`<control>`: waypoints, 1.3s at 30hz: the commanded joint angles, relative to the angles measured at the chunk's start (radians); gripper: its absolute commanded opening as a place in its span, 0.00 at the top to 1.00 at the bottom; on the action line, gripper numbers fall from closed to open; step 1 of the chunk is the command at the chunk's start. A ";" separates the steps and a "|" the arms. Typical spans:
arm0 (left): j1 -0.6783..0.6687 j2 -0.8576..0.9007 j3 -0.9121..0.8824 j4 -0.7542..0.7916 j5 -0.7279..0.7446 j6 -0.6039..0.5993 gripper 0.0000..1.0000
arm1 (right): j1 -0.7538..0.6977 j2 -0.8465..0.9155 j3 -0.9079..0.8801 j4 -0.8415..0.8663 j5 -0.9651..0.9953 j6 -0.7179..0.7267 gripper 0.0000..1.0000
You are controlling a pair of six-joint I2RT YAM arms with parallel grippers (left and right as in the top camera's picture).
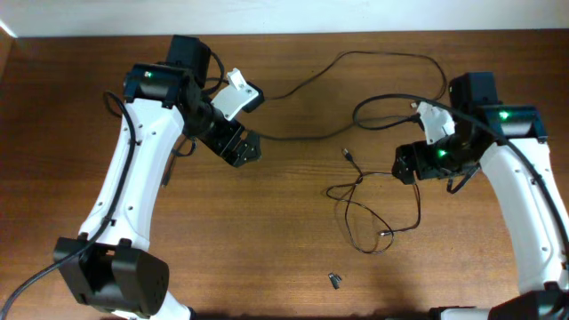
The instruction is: Untangle cables
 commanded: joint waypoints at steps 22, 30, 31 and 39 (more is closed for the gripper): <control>-0.002 -0.021 0.008 0.004 -0.007 0.016 0.01 | 0.196 0.411 -0.250 0.676 -0.002 0.007 0.18; -0.002 -0.021 0.008 0.004 -0.007 0.016 0.01 | 0.216 0.413 -0.250 0.693 0.135 -0.032 0.32; -0.002 -0.021 0.008 0.004 -0.007 0.016 0.01 | 0.226 0.413 -0.250 0.701 0.167 -0.036 0.32; -0.002 -0.021 0.008 0.003 -0.007 0.016 0.01 | 0.293 0.419 -0.277 0.721 0.208 -0.053 0.68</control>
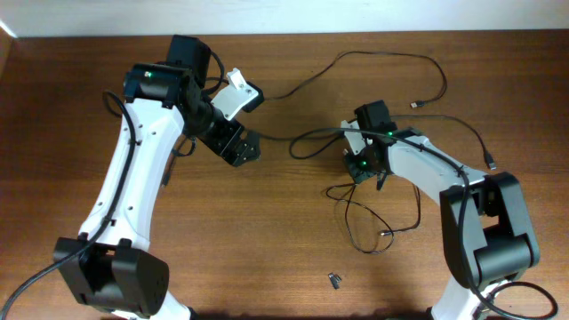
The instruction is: Untangle cables
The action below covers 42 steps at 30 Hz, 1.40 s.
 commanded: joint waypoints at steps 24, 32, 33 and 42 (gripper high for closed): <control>-0.002 -0.021 0.008 0.000 0.000 0.016 0.01 | -0.053 -0.530 0.698 -0.512 0.062 0.003 0.96; -0.002 -0.021 0.008 0.001 0.000 0.016 0.01 | -0.053 -0.567 0.698 -0.507 0.062 0.003 0.96; -0.002 -0.021 0.008 0.008 0.000 0.016 0.01 | -0.053 -0.567 0.698 -0.507 0.062 0.003 0.96; -0.023 -0.019 0.008 0.026 0.320 0.016 0.01 | -0.053 -0.567 0.698 -0.494 0.062 0.013 0.96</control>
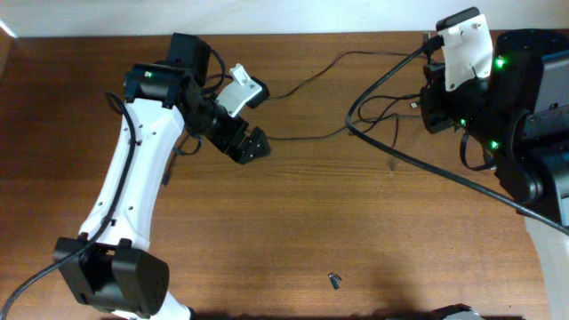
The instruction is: Untangle cables
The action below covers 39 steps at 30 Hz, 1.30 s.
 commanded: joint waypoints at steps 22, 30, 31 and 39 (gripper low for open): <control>-0.309 -0.019 0.008 0.322 0.140 -0.182 0.01 | -0.108 -0.002 0.008 0.150 0.000 0.594 0.96; -0.413 -0.019 0.008 0.509 -0.164 -0.389 0.01 | -0.207 0.053 0.008 0.150 0.001 1.012 0.96; -0.436 -0.019 0.008 0.528 -0.159 -0.389 0.01 | -0.207 0.062 0.008 0.150 0.001 1.071 0.96; -0.501 -0.015 0.008 0.616 -0.198 -0.466 0.01 | -0.207 0.068 0.008 0.177 0.010 1.351 0.96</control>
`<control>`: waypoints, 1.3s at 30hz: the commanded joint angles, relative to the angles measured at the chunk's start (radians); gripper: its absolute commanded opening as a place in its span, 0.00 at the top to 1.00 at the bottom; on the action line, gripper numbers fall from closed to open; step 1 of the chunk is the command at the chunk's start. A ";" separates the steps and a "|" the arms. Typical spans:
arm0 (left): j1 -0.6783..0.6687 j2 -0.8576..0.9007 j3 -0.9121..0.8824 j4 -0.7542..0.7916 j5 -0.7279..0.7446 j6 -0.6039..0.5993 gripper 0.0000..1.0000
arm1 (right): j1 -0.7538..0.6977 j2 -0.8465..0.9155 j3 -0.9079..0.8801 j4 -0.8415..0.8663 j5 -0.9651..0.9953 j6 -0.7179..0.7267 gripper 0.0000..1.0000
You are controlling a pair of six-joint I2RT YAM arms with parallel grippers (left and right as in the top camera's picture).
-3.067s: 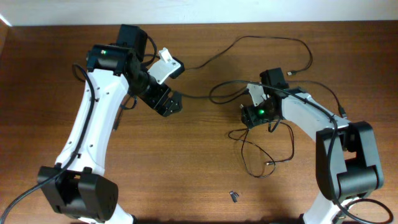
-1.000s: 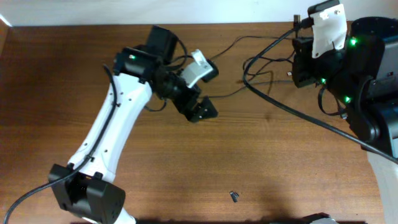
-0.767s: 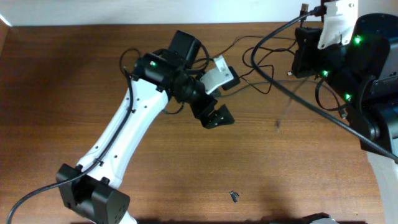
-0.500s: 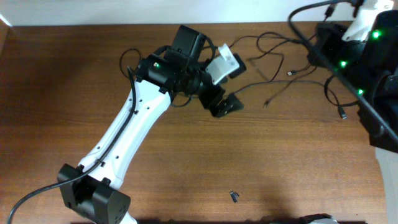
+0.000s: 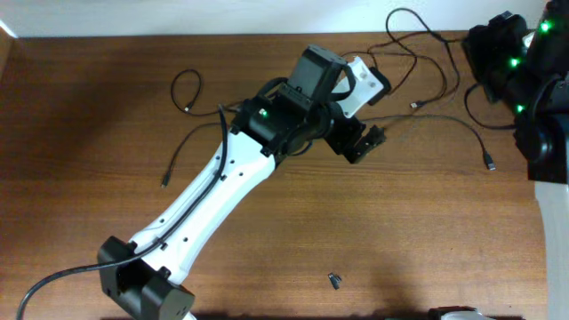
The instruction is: Untangle cables
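Observation:
Only the overhead view is given. My left arm reaches from the front left across the table, and my left gripper (image 5: 363, 142) is at centre right, under its white wrist camera. A thin black cable (image 5: 444, 118) runs from beside its fingers rightward to a plug (image 5: 490, 164). From above I cannot make out whether the jaws pinch it. A second black cable (image 5: 188, 135) lies at the left, looping near the arm. A third cable (image 5: 427, 40) loops at the back right. My right arm (image 5: 516, 62) is raised at the far right edge, its fingers not discernible.
A small dark piece (image 5: 335, 281) lies near the front edge at centre. The brown wooden table (image 5: 427, 231) meets a white wall at the back. The left arm's long white link (image 5: 204, 204) lies diagonally over the left half of the table.
My left gripper has moved from the back left to centre right. My right arm has moved further right and back. The cables now lie spread out: one at the left, others at the right.
At first my left gripper stood at the back left beside a cable, and a tangle lay at centre right near my right gripper. Then the right gripper was at the tangle. Then it was raised at the back right and the tangle was off the table. Now the cables lie apart.

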 commanded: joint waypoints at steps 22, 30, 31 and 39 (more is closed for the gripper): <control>-0.186 0.271 0.008 0.254 -0.320 -0.114 0.01 | -0.004 -0.003 0.008 0.031 -0.019 0.244 0.96; -0.187 0.271 0.008 0.328 -0.320 -0.114 0.42 | -0.003 -0.003 0.008 0.009 -0.018 0.222 0.96; -0.187 0.271 0.008 0.324 -0.320 -0.114 0.95 | -0.003 -0.003 0.008 0.009 -0.018 0.222 0.96; -0.186 0.271 0.008 0.282 -0.320 -0.114 1.00 | -0.003 -0.003 0.008 0.009 -0.003 0.222 0.96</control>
